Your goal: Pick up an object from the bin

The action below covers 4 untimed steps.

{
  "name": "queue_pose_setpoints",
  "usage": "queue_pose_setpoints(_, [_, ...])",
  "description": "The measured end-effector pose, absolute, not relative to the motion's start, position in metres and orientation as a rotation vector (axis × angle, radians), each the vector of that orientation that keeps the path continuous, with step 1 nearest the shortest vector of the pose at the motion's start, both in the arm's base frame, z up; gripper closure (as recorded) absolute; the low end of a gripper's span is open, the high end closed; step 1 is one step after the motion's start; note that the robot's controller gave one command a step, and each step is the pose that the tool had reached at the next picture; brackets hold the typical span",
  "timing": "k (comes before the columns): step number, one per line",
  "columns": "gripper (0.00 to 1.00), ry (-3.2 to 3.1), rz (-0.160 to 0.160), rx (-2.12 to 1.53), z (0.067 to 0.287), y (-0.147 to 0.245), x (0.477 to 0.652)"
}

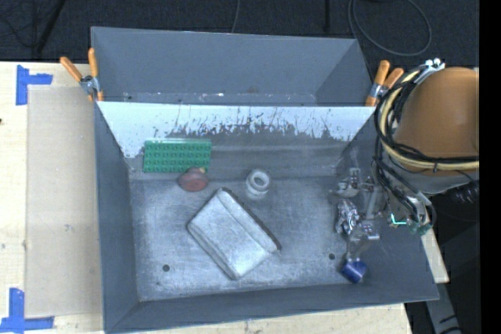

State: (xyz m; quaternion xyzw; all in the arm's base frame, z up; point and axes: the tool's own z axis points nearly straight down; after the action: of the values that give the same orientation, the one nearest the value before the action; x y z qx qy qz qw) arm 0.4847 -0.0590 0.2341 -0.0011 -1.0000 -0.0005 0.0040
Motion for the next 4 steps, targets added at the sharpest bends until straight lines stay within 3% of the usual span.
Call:
queue_pose_setpoints(1, [0.0, -3.136, 0.005, -0.114, 0.071, 0.062, 0.515])
queue_pose_setpoints(2, [0.0, -3.14, -0.004, -0.154, 0.072, 0.003, 0.54])
queue_pose_setpoints(3, [0.0, -3.124, -0.002, -0.304, 0.1, 0.026, 0.511])
queue_pose_setpoints(4, [0.0, -3.115, -0.005, -0.386, 0.071, 0.008, 0.533])
